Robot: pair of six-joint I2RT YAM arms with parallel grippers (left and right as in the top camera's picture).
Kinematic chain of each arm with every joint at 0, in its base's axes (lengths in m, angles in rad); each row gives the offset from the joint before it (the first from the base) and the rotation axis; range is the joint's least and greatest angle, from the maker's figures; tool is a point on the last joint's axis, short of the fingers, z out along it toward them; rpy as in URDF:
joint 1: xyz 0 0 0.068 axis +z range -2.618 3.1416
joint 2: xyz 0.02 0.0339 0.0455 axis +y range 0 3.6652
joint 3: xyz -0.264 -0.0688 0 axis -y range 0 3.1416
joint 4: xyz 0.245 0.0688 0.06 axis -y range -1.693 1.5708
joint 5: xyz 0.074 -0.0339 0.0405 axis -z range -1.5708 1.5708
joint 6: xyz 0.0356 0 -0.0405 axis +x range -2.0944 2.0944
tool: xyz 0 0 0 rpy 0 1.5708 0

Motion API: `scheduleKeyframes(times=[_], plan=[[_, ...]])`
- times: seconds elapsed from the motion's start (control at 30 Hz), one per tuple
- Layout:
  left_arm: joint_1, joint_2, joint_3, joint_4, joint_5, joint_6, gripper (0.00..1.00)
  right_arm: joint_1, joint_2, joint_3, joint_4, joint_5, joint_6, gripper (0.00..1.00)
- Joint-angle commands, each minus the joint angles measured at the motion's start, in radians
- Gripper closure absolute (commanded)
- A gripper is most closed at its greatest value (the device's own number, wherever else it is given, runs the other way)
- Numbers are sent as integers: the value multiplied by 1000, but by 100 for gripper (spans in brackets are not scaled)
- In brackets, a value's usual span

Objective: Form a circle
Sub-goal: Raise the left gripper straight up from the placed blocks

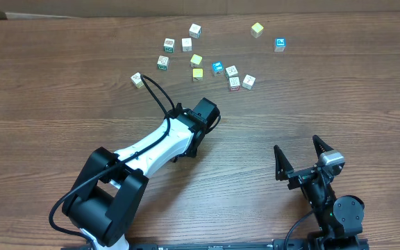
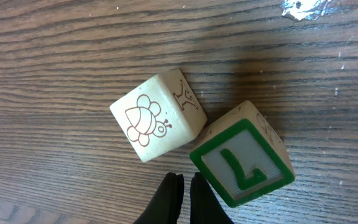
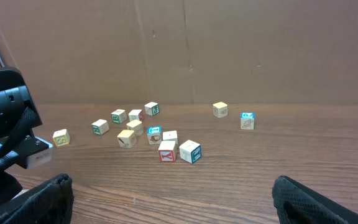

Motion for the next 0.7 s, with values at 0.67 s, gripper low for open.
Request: scheduleKeyframes(times=[0.67], plan=[[-2,-31,-10,10,2,17,96,-5,-8,-10,4,2,-5,0]])
